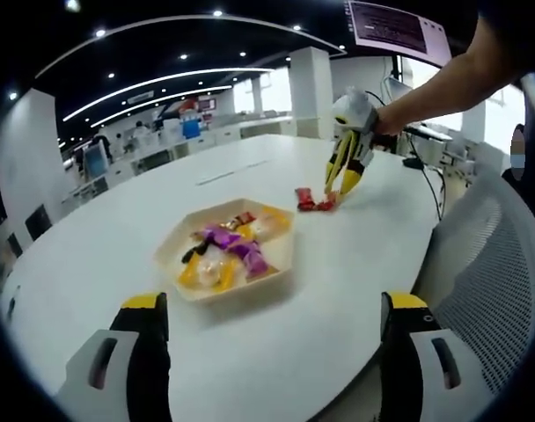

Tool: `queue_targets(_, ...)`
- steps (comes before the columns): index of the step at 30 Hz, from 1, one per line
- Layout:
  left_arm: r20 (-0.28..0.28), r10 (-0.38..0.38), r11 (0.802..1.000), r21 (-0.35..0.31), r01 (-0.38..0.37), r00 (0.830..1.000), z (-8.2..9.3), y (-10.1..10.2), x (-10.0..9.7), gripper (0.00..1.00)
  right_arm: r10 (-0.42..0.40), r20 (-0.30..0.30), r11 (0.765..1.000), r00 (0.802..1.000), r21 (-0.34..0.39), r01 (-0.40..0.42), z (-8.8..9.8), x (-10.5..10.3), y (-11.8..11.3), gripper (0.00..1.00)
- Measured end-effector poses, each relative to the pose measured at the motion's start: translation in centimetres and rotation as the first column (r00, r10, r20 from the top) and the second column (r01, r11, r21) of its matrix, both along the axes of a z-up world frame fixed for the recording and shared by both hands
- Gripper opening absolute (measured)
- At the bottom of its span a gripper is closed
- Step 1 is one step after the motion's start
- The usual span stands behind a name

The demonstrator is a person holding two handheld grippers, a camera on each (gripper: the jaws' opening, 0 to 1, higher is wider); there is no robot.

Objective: Place the target food into the container with the food tongs after gripping and lifting it, then release it inside without dropping or visibly crushing the food.

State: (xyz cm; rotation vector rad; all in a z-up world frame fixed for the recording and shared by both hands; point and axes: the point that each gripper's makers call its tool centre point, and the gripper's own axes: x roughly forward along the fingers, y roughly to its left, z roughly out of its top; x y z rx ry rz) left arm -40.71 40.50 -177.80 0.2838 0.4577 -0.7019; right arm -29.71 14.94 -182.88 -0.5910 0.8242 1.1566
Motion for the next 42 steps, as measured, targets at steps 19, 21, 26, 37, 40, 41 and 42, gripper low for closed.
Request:
queue_targets(19, 0.004, -0.005, 1.0, 0.019, 0.005, 1.0, -0.1, 0.0, 0.0, 0.94, -0.085, -0.015, 0.995, 0.996, -0.051, 0.084, -1.1, 0.2, -0.3, 0.24)
queue_targets(21, 0.004, -0.005, 1.0, 0.019, 0.005, 1.0, -0.1, 0.0, 0.0, 0.94, -0.087, -0.018, 0.995, 0.996, -0.054, 0.086, -1.1, 0.1, -0.2, 0.23)
queue_targets(26, 0.004, -0.003, 1.0, 0.023, 0.003, 1.0, -0.2, 0.1, 0.0, 0.94, -0.115, -0.033, 0.993, 0.993, -0.046, 0.113, -1.1, 0.4, -0.3, 0.22)
queue_targets(37, 0.006, 0.009, 1.0, 0.026, -0.01, 1.0, -0.2, 0.3, 0.1, 0.94, -0.13, -0.045, 0.991, 0.99, -0.045, 0.128, -0.5, 0.0, 0.1, 0.22)
queue_targets(40, 0.012, 0.011, 1.0, 0.02, -0.011, 1.0, 0.0, 0.3, 0.1, 0.94, -0.124, -0.037, 0.991, 0.992, -0.047, 0.122, -0.3, 0.1, 0.1, 0.23)
queue_targets(41, 0.012, 0.009, 1.0, 0.018, -0.009, 1.0, 0.0, 0.3, 0.1, 0.94, -0.125, -0.034, 0.991, 0.992, -0.047, 0.124, -0.1, 0.2, 0.0, 0.23)
queue_targets(42, 0.01, 0.007, 1.0, 0.018, -0.007, 1.0, 0.0, 0.2, 0.1, 0.95, -0.127, -0.029, 0.991, 0.992, -0.049, 0.125, 0.1, 0.3, -0.1, 0.23)
